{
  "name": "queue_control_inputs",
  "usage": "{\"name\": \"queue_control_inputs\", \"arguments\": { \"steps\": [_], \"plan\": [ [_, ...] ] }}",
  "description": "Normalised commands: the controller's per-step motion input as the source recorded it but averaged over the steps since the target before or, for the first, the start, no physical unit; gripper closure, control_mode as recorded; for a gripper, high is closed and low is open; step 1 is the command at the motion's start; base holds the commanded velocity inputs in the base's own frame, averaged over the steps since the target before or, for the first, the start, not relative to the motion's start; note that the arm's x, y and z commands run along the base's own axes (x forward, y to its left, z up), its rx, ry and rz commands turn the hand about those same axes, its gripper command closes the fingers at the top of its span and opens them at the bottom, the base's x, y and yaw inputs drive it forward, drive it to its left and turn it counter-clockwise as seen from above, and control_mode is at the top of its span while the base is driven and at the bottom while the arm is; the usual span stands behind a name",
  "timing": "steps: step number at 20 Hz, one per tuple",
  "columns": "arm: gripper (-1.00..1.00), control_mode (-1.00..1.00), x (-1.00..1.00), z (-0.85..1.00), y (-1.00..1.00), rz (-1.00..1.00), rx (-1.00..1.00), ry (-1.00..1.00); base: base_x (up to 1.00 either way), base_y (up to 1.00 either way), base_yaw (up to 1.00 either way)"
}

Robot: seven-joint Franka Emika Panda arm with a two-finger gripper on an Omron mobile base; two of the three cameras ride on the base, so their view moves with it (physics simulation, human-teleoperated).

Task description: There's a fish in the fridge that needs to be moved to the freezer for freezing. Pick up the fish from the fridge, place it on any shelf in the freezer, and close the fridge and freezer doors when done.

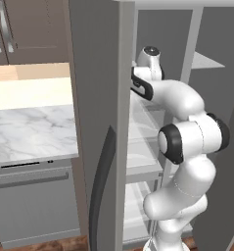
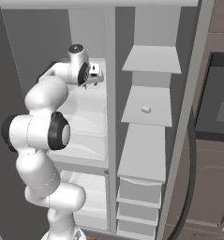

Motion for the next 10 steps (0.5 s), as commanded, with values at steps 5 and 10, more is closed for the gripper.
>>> {"name": "queue_control_inputs", "arguments": {
  "steps": [5,10],
  "plan": [
    [-1.0,-1.0,0.5,-0.18,0.0,0.0,0.0,0.0,0.0,0.0,0.0],
    [-1.0,-1.0,0.49,-0.23,0.0,0.0,0.0,0.02,0.0,0.0,0.0]
  ]
}}
